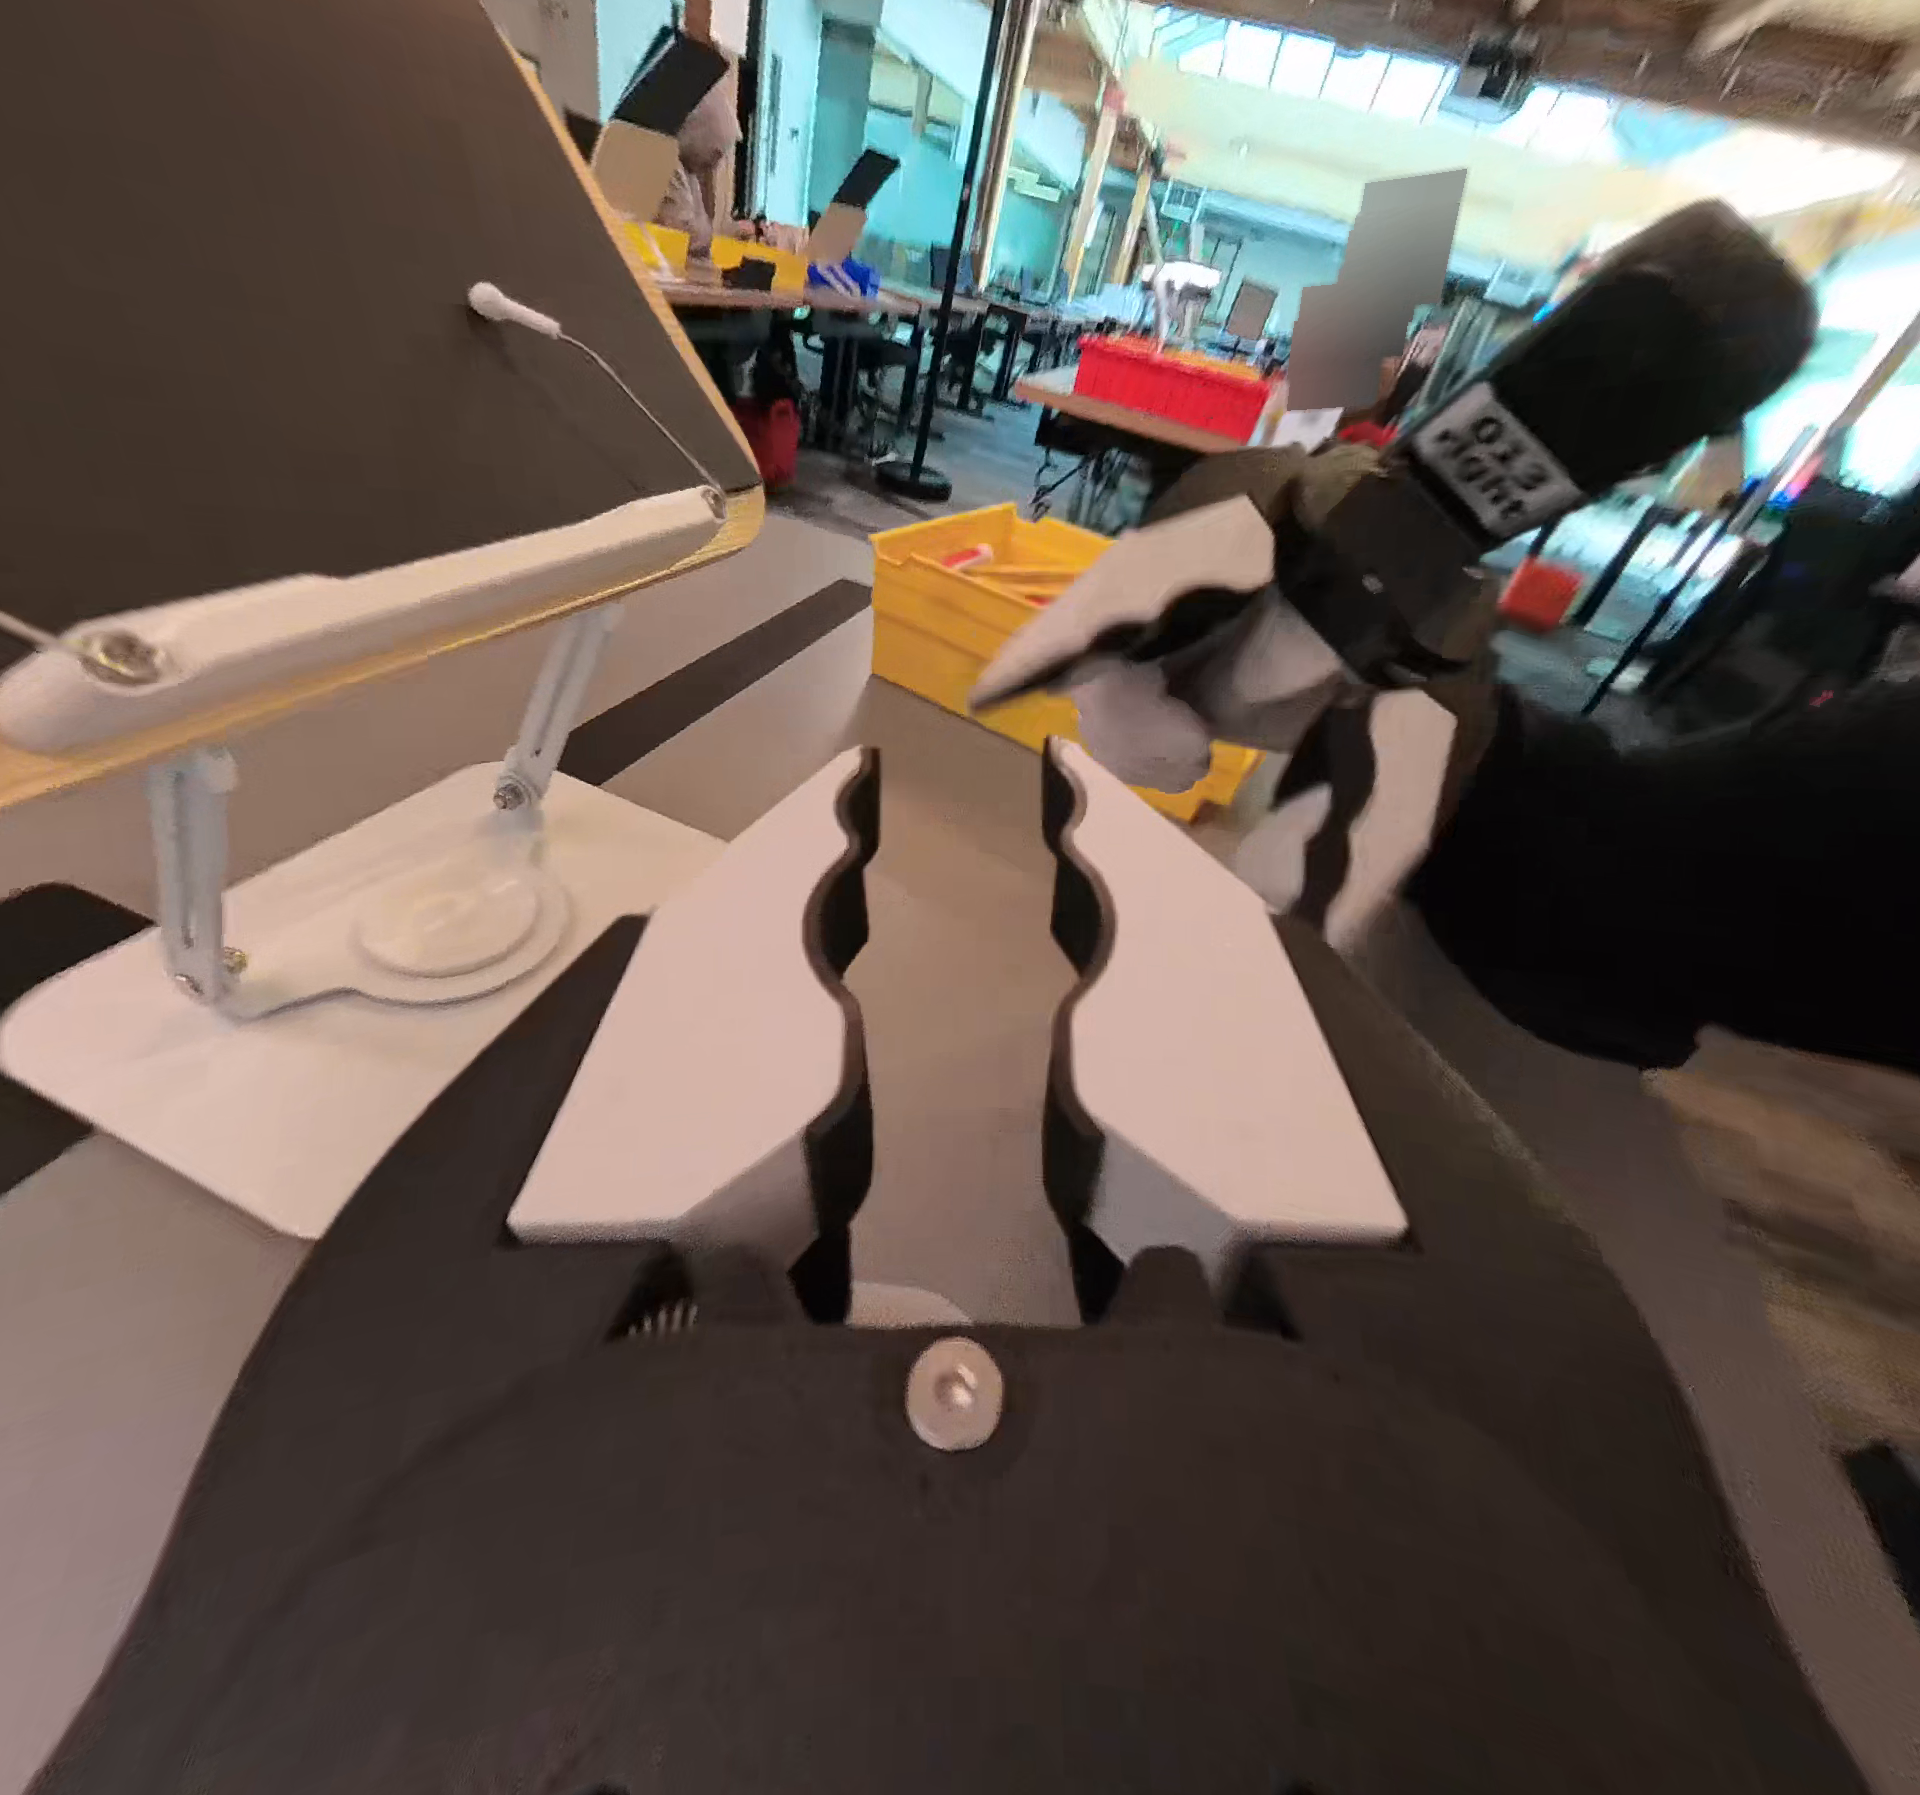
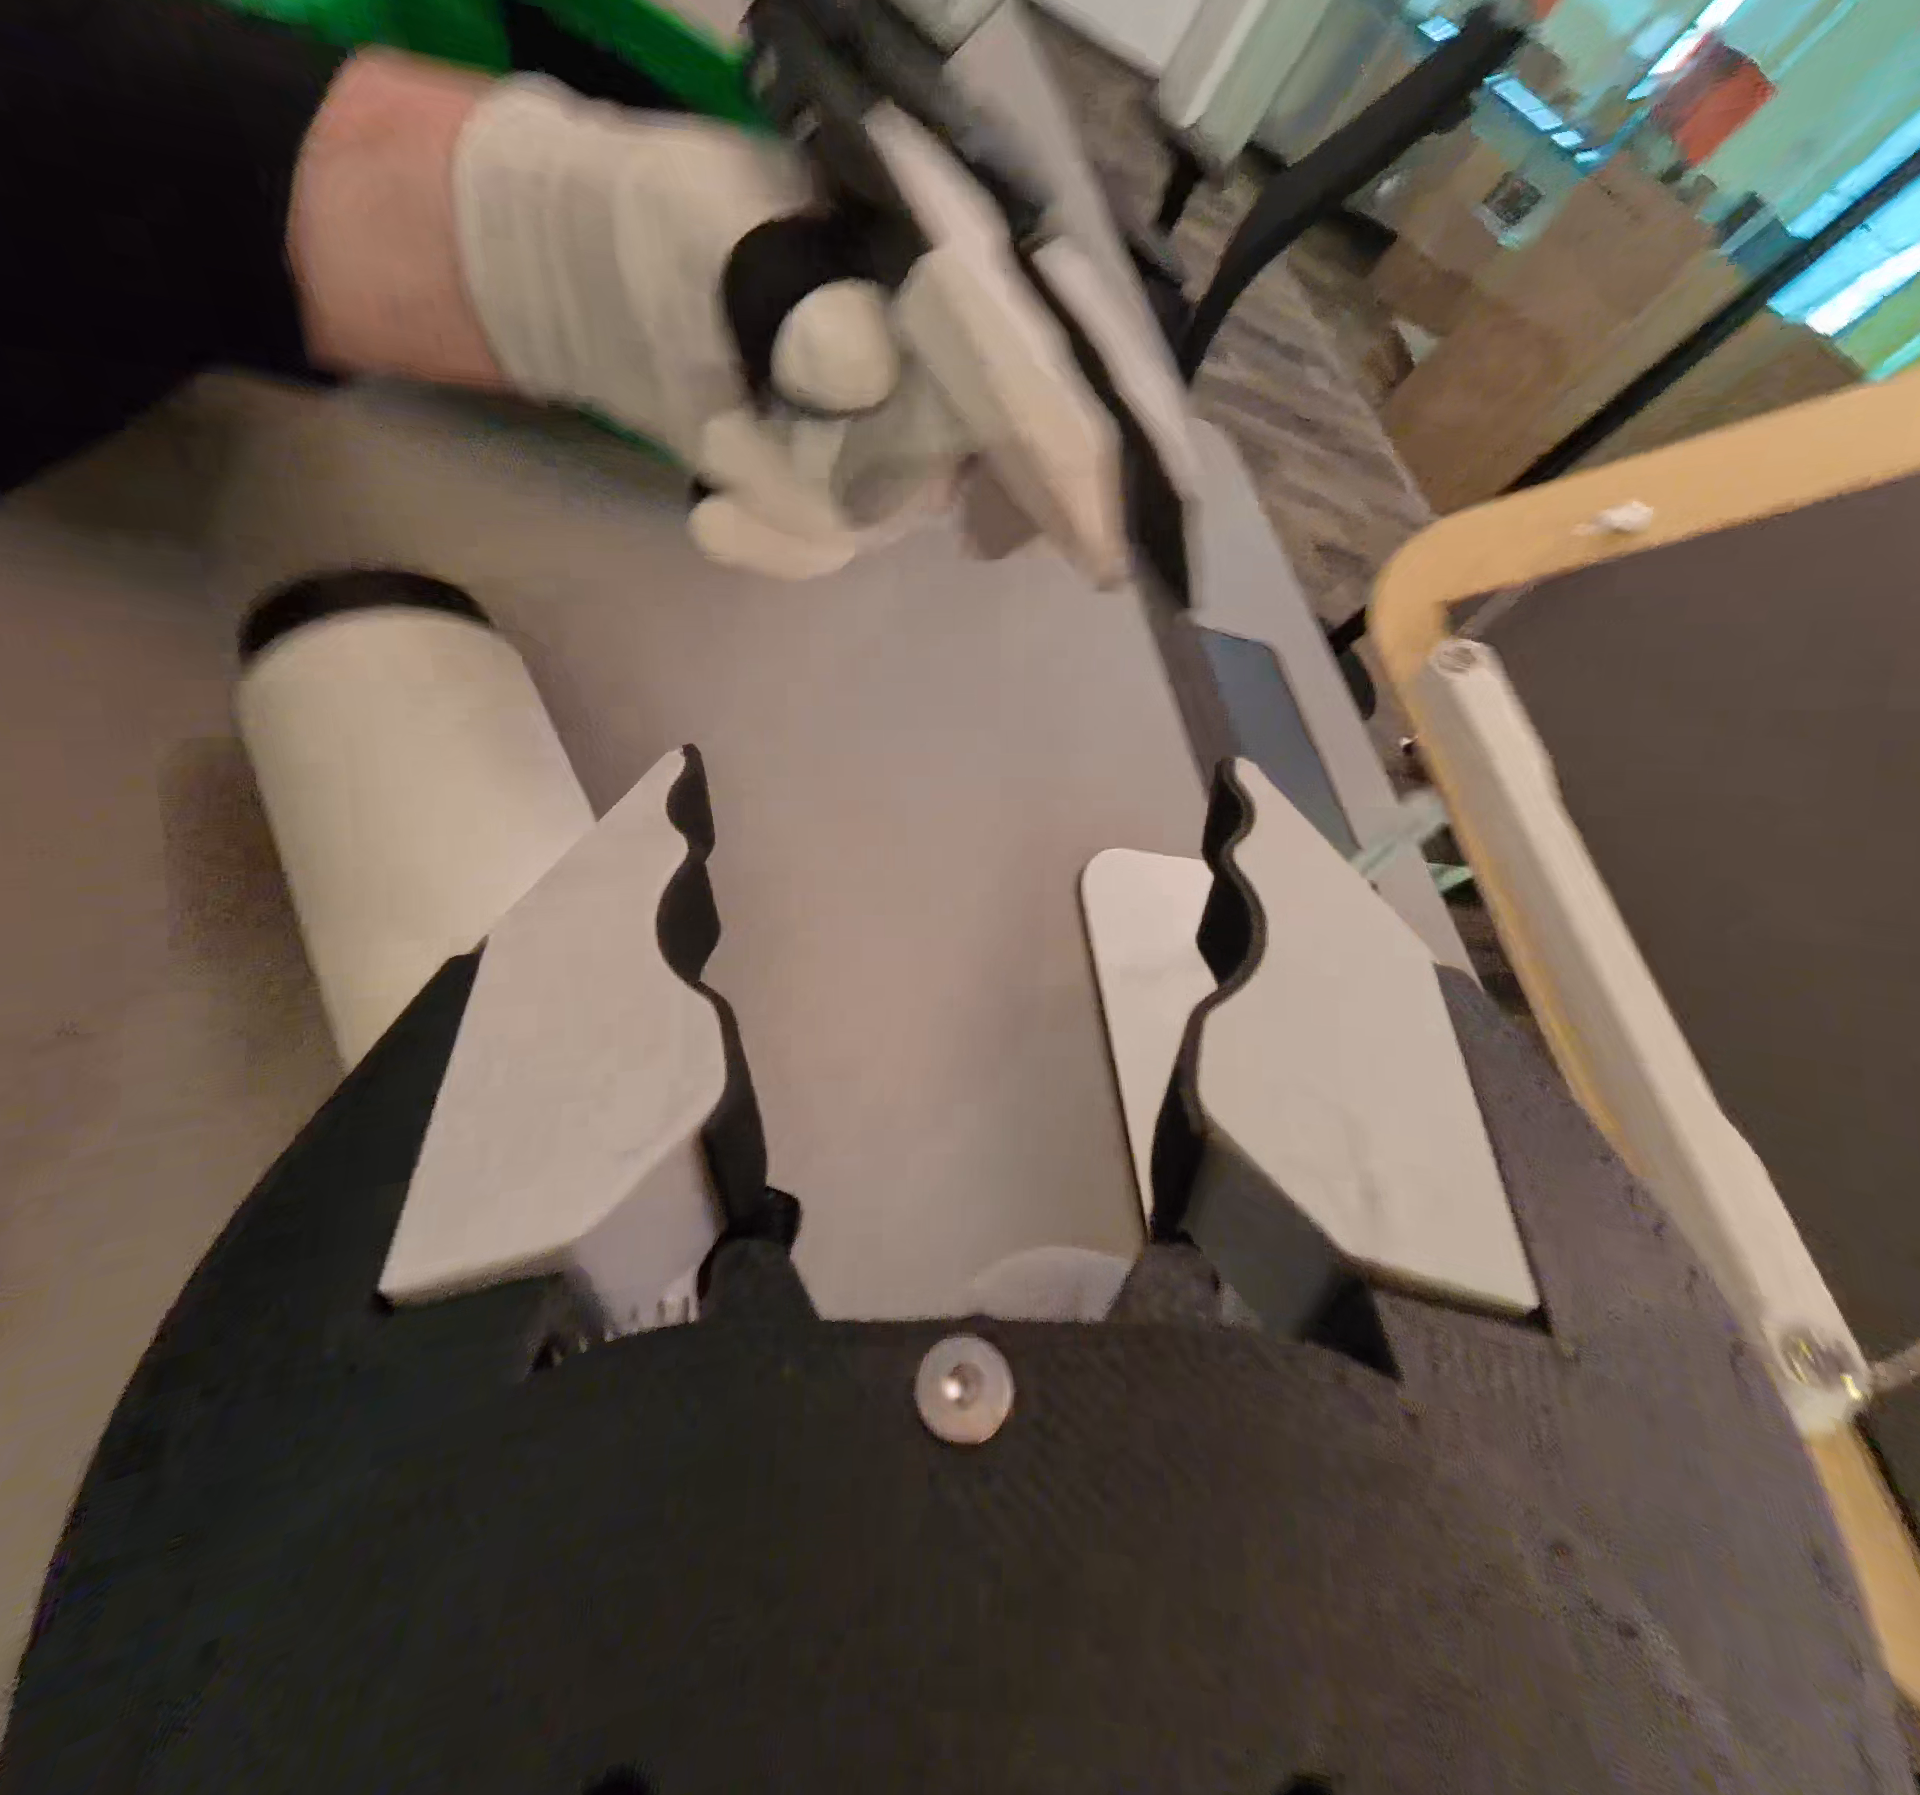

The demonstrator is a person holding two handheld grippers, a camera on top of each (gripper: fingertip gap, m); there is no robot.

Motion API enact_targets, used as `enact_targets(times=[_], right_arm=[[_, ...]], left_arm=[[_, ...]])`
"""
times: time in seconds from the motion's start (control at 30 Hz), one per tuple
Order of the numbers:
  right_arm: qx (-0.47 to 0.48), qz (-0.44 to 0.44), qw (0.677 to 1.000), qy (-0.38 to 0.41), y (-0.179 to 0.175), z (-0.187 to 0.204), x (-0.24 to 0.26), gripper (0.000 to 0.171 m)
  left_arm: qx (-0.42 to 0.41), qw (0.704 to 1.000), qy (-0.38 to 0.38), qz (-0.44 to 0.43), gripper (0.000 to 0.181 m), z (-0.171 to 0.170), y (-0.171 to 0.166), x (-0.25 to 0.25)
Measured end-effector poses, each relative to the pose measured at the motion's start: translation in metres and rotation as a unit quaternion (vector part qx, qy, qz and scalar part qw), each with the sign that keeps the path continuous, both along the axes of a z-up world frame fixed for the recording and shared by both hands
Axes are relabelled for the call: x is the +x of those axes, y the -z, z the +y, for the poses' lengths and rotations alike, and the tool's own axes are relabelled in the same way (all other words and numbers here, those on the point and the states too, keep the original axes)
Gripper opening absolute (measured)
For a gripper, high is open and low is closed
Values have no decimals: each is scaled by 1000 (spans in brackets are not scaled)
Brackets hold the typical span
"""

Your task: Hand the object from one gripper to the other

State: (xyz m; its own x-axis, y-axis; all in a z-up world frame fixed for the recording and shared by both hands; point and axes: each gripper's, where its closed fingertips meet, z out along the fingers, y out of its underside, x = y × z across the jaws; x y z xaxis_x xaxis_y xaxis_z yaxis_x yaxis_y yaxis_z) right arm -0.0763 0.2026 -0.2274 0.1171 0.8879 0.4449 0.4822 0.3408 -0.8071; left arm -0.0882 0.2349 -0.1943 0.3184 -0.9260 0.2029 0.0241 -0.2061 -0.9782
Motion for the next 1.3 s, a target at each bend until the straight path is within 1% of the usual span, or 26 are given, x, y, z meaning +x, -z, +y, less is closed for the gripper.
enact_targets(times=[0.03,0.07,0.13,0.17,0.2,0.23,0.27,0.3,0.33,0.37,0.4,0.43,0.47,0.5,0.6,0.7,0.9,1.0,1.1,1.23,1.27,1.3], right_arm=[[7,-47,998,-28,18,-14,-6,96],[0,-93,993,-72,39,-37,-12,97],[10,-173,974,-146,79,-79,-24,104],[20,-192,967,-169,90,-97,-30,84],[48,-250,949,-185,111,-107,-27,99],[77,-317,924,-197,136,-111,-19,107],[79,-348,908,-221,155,-119,-13,106],[48,-319,917,-234,155,-128,-20,81],[56,-320,924,-200,155,-116,-25,81],[79,-338,922,-170,153,-102,-22,83],[99,-337,923,-158,148,-93,-20,88],[92,-318,930,-159,142,-90,-19,83],[65,-298,940,-156,137,-89,-20,79],[43,-289,944,-151,134,-88,-19,78],[45,-287,946,-145,132,-82,-17,75],[42,-291,945,-146,134,-80,-14,76],[6,-243,960,-142,106,-76,-9,76],[19,-244,962,-123,99,-64,-2,77],[27,-207,972,-105,69,-59,2,76],[17,-145,989,-39,15,-45,24,68],[6,-133,991,-19,6,-43,33,74],[-3,-128,992,-4,0,-45,43,72]], left_arm=[[17,1000,-5,17,29,-2,0,1],[27,999,-11,22,28,-2,-2,2],[24,999,-13,24,28,-1,1,4],[21,999,-15,27,29,1,4,4],[20,999,-21,27,29,3,5,3],[19,999,-26,23,27,5,4,1],[18,999,-26,16,27,5,1,0],[18,1000,-24,9,26,4,-2,-1],[20,999,-25,7,26,3,-5,-3],[24,999,-25,11,25,3,-6,-3],[28,999,-24,16,25,2,-7,-3],[32,999,-24,18,25,1,-8,-3],[33,999,-22,17,25,0,-9,-3],[32,999,-17,16,24,-2,-9,-2],[30,999,-11,26,24,-3,-4,2],[34,999,-9,34,23,-4,-2,2],[29,998,8,49,24,-9,5,9],[22,998,20,62,24,-11,14,16],[20,995,42,84,25,-20,21,26],[27,993,62,101,23,-33,21,40],[28,991,70,109,25,-38,22,44],[29,989,76,120,26,-42,25,49]])
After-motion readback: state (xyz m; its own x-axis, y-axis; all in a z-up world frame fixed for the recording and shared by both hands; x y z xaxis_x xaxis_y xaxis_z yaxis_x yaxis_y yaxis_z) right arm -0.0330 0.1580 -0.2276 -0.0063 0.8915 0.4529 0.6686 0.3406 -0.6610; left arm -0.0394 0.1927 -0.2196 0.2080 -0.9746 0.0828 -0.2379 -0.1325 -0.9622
